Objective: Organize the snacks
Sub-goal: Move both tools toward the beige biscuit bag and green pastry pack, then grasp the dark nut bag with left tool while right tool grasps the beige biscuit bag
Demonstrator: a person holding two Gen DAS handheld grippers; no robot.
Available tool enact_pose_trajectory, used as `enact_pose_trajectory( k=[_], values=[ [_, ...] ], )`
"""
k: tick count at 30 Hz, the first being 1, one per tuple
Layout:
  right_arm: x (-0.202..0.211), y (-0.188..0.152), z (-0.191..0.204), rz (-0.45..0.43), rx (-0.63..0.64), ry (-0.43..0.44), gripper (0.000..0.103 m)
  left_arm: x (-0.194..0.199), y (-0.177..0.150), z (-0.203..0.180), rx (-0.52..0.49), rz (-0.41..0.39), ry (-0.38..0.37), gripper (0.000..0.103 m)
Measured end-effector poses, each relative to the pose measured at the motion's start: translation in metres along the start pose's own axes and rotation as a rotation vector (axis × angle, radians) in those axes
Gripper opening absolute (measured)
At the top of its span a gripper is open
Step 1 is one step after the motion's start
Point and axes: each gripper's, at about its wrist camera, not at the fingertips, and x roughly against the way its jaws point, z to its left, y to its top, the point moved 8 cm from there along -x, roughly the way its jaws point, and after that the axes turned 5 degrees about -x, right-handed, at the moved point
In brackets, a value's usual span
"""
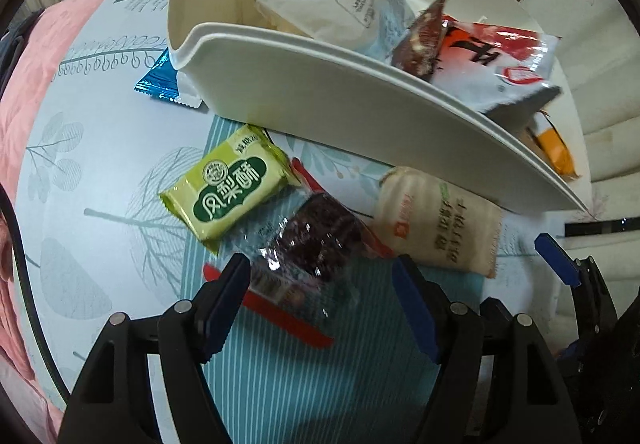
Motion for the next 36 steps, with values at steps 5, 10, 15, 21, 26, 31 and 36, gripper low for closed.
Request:
enact_pose_trajectory(
  k=[5,10,15,21,26,31,36],
  values=[
    [-0.014,0.000,-0.002,-0.004,0.016,-0.002,0.085,-0.012,0.009,-0.002,0.006,-0.017,0.010,0.072],
    [-0.026,0.001,-0.002,-0.003,0.026,0.004,0.085,-0.019,0.017,-0.006,-0.011,-0.019,0.041,0.072],
    [-0.035,0.004,0.005,-0.007,0.046,0.016,0.085,-0.023,0.021,-0.014,-0.030,-0.022,0.065,0.072],
    [-0.041,0.005,0.015,-0.010,0.090,0.020,0.083,-0.026,0.025,-0.017,-0.036,-0.030,0.084,0.068],
    [-0.043,0.007,0.016,0.004,0.111,0.014,0.080,-0.026,0.024,-0.017,-0.036,-0.030,0.085,0.067],
    [-0.043,0.003,0.016,0.020,0.141,-0.004,0.074,-0.027,0.027,-0.017,-0.026,-0.031,0.082,0.066],
    [-0.037,-0.006,0.015,0.038,0.134,-0.023,0.062,-0.021,0.014,-0.012,-0.023,-0.029,0.072,0.060]
  ],
)
